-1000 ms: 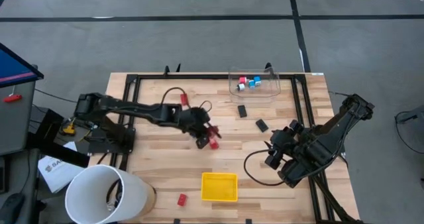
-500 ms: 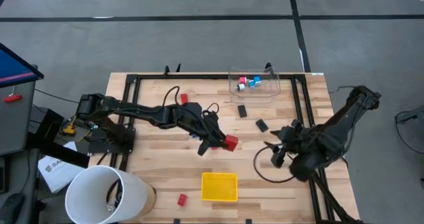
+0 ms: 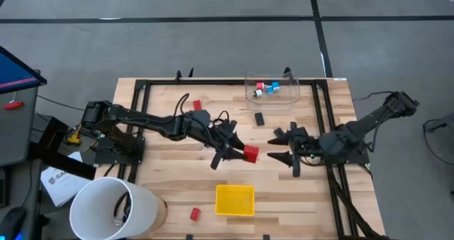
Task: Pick & Place Office items
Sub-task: Put the top left red charger adapter into the transparent bin
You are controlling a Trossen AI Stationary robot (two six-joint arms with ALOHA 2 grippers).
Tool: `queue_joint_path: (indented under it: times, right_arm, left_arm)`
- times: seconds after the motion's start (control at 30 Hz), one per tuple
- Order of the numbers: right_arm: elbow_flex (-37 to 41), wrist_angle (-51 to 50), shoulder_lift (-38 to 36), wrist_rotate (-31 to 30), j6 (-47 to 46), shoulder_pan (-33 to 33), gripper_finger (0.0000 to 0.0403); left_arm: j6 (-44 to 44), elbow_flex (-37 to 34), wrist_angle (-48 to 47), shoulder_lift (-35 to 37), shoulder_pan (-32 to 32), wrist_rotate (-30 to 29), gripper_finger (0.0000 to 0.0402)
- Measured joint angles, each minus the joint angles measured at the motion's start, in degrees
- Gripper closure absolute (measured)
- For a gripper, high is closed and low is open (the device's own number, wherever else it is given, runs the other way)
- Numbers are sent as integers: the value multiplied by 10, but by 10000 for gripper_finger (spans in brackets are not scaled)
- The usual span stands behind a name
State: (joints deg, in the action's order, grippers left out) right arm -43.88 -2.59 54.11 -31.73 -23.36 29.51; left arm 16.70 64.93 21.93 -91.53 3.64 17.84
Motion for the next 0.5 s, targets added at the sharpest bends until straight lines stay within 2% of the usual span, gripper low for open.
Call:
queue_joint_path:
  times: [0.17,0.4,0.5]
  right_arm:
    - [0,61,35,75,29,-50,185]
    - [0,89,59,136,45,-79,184]
    - [0,102,58,137,54,-77,183]
  left_arm:
    - [0,0,1,0,0,-18,290]
    - [0,0,1,1,-5,-21,290]
    - [0,0,6,1,-7,-22,290]
